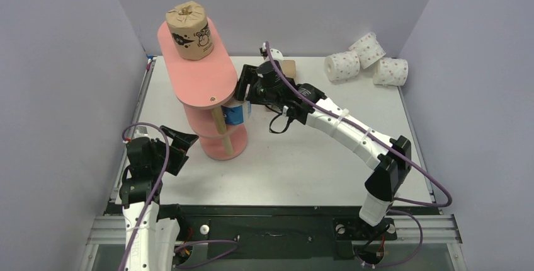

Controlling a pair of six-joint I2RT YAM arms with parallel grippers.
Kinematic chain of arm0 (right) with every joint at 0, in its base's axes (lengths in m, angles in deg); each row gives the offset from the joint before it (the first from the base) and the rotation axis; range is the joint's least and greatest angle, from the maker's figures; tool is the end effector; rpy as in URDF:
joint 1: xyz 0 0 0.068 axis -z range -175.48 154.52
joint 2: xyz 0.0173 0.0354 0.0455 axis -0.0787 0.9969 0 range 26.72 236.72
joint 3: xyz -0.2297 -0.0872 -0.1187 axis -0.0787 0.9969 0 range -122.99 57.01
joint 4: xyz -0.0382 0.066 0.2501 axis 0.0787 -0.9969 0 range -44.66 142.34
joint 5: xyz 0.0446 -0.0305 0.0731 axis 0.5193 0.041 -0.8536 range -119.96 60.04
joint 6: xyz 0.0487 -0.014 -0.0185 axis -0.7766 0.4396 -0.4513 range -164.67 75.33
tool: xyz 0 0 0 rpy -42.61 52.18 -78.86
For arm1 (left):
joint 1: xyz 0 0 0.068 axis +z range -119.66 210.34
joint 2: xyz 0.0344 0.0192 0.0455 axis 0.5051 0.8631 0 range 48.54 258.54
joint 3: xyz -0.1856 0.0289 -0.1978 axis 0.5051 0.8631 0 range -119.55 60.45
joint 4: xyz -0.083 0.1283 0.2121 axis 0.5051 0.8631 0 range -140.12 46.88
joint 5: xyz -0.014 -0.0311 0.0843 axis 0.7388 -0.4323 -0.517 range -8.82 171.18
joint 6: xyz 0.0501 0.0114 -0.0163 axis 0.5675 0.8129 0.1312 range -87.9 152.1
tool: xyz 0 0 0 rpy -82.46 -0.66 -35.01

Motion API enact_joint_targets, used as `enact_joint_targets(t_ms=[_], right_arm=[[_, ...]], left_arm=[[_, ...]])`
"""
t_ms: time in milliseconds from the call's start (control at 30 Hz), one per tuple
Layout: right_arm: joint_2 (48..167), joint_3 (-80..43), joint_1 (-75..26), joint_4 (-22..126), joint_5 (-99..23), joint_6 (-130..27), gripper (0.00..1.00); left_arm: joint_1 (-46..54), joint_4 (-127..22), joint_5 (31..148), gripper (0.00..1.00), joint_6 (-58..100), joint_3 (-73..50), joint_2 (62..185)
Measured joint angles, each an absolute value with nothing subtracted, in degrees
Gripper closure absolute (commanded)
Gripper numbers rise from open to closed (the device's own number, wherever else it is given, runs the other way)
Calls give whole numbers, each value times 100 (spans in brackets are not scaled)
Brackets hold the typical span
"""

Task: Place and organize the paper towels onto the shelf
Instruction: Place the paper towel on the shelf.

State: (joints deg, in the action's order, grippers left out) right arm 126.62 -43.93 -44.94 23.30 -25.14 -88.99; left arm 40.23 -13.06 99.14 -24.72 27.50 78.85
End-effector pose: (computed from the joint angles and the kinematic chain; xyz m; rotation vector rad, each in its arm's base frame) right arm 0.2662 0.3065 0.3866 -0.0428 2.1892 0.8972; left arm 0.1231 0.0104 0.2569 -1.0781 1.9777 -0.7963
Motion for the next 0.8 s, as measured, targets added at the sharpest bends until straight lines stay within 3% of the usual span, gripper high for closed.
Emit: enact_joint_targets(t_ms=[800], right_arm=[[11831, -2643, -4301, 4208, -3561, -9858, 40]], left_arm=[[4023, -1380, 9947, 0, -2579, 2750, 7937]])
